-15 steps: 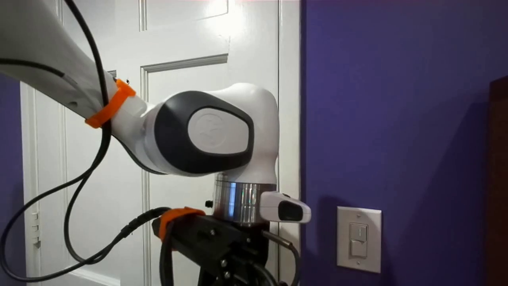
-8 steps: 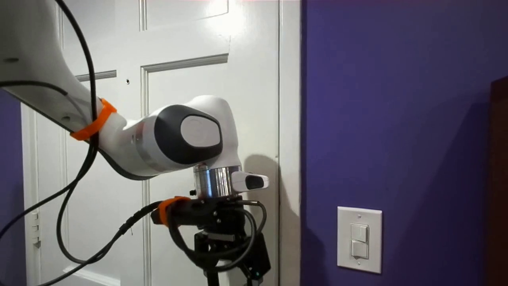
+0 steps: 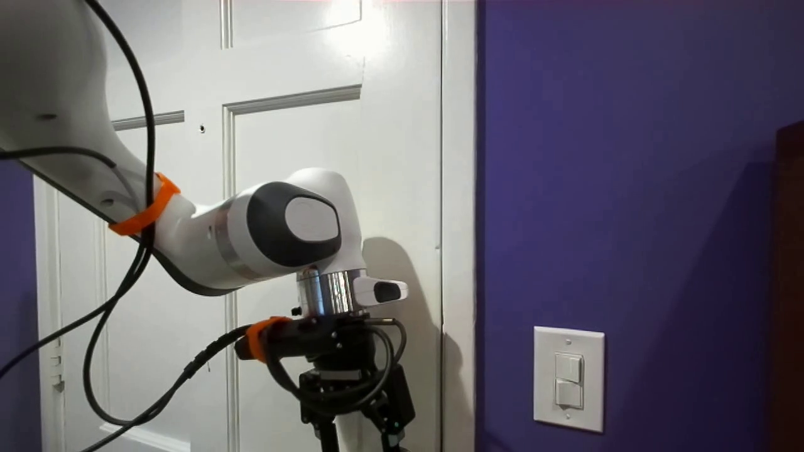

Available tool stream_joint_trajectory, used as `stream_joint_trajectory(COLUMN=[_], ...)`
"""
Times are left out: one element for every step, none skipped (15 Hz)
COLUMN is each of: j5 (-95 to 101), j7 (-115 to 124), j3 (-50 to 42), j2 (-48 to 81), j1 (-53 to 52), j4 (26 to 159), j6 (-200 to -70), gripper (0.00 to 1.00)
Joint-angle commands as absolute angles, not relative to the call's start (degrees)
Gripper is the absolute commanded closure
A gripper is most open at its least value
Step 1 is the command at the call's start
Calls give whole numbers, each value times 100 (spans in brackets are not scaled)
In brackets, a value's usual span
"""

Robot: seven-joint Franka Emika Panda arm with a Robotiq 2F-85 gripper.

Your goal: Turn the lock of the door in a clockwise direction

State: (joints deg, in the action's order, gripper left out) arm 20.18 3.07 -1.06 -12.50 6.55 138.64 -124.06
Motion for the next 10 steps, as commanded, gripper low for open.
stream_joint_trajectory(j5=[2331,2343,2434,2490,2622,2709,2868,2986,3130,3235], j7=[386,347,381,368,401,401,442,440,471,509], j3=[-68,-91,-86,-81,-64,-66,-67,-64,-49,-33], j2=[-1231,-1276,-1305,-1334,-1382,-1399,-1402,-1379,-1331,-1280], j1=[593,583,585,578,585,592,624,636,657,671], j4=[13950,14072,14176,14274,14401,14512,14627,14722,14785,14838], j6=[-12507,-12711,-12884,-13063,-13308,-13548,-13869,-14167,-14439,-14691], gripper=[0,0,0,0,0,0,0,0,0,0])
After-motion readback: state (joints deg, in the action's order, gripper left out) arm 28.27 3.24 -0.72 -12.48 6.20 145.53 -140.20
